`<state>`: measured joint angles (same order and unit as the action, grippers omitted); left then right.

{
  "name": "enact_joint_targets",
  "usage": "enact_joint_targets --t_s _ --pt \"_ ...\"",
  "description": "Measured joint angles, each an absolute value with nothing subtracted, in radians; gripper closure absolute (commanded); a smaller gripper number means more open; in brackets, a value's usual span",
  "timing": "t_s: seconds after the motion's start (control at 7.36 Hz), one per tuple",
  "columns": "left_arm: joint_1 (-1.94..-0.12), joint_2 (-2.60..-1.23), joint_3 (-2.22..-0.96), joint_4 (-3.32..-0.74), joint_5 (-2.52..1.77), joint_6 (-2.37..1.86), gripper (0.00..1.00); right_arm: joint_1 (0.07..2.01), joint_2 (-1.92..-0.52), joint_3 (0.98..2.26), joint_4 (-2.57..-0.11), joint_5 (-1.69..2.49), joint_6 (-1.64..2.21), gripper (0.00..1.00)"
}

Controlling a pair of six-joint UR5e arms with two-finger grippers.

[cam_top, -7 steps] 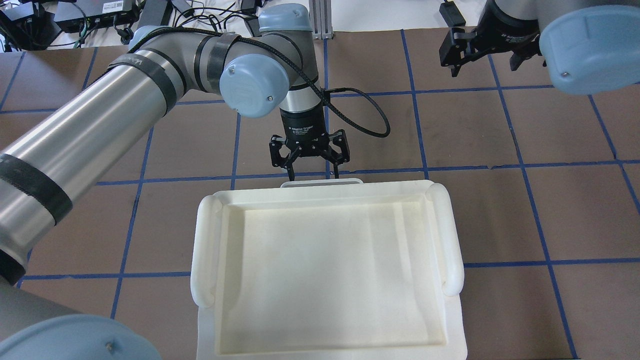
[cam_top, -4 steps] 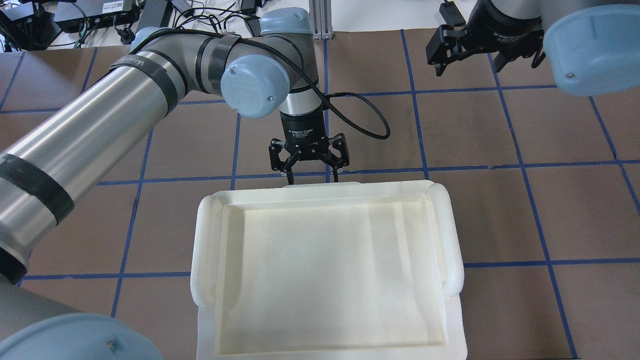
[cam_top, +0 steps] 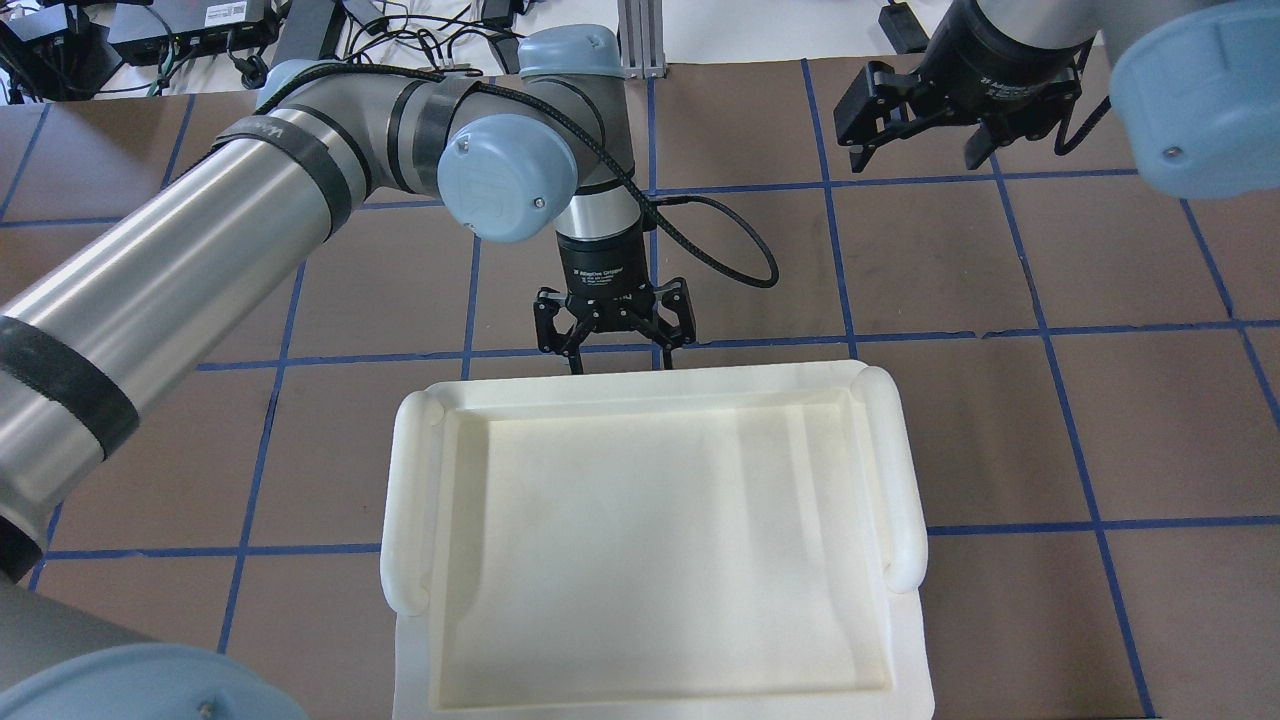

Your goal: Put scissors in drawer and close it

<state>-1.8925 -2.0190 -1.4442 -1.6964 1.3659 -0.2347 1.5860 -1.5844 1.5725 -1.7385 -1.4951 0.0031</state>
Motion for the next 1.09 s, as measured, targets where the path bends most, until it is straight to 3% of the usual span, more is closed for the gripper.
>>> enact_joint_targets --t_s 0.54,1.09 --pt "-1.841 -1.950 -1.396 -1.690 1.381 -0.223 0.00 1.586 -1.588 1.574 -1.653 -1.500 0.004 0.00" --pt "-1.745 -1.764 -1.380 -1.683 1.537 -0.141 0.00 1.585 -1.588 1.574 -1.619 -1.506 0.005 0.00"
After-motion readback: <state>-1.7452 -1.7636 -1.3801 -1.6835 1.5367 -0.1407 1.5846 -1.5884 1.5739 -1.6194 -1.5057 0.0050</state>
